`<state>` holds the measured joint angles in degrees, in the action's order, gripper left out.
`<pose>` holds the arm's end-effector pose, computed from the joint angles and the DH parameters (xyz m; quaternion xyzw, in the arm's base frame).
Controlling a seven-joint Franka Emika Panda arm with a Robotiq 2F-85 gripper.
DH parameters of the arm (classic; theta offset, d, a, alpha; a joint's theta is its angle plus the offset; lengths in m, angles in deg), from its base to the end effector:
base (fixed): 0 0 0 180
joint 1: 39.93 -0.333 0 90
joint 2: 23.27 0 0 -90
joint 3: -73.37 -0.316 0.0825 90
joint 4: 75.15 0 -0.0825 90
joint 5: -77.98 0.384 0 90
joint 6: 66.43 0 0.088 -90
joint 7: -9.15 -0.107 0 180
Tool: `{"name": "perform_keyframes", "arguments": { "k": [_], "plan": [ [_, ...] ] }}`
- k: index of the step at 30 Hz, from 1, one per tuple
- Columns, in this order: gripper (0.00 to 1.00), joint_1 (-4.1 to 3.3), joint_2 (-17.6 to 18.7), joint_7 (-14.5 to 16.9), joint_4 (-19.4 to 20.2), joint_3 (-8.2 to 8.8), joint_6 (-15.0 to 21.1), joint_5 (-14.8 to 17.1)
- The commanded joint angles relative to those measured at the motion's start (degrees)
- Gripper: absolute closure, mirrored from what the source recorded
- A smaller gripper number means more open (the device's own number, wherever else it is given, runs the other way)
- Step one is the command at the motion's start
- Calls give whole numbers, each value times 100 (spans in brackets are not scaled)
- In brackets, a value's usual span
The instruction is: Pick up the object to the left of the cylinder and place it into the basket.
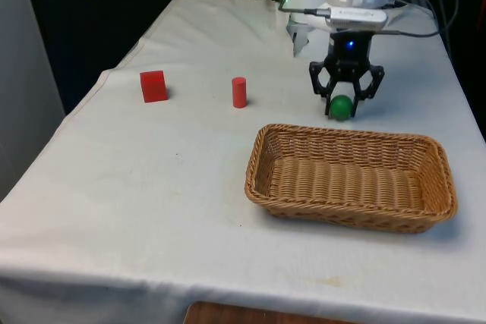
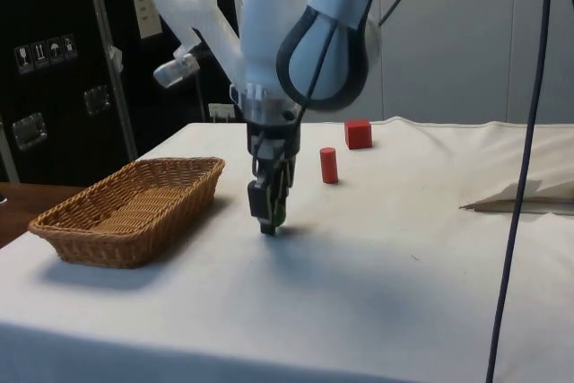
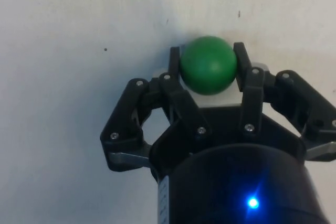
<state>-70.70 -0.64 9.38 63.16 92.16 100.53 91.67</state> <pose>0.4959 0.0818 0.1718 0.9972 0.0077 0.0713 0.0195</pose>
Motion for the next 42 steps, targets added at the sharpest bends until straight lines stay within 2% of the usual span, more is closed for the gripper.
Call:
{"name": "perform_keyframes", "arguments": {
  "k": [1,2,8,9,10,16,17,18,23,25,26,32,33,34,38,42],
  "plan": [
    [100,0,-52,6,0,11,-46,-6],
    [100,-63,-160,-34,17,115,-166,-97],
    [100,-52,-453,-34,-57,178,-453,-178],
    [100,0,-453,29,-34,92,-395,-74],
    [100,-52,-481,-29,-69,183,-481,-178],
    [100,-40,-630,6,-166,212,-670,-183],
    [100,0,-630,69,-149,138,-619,-74],
    [100,-34,-670,17,-206,218,-728,-178],
    [100,-29,-773,46,-361,252,-934,-172],
    [100,0,-785,109,-384,201,-922,-74],
    [100,-29,-796,57,-413,258,-997,-172],
    [100,-11,-819,69,-688,309,-1335,-195],
    [100,0,-837,120,-630,258,-1238,-103],
    [100,-11,-819,69,-733,315,-1392,-201],
    [100,6,-791,97,-945,338,-1610,-189],
    [100,11,-785,120,-1003,338,-1610,-149]
  ]
}}
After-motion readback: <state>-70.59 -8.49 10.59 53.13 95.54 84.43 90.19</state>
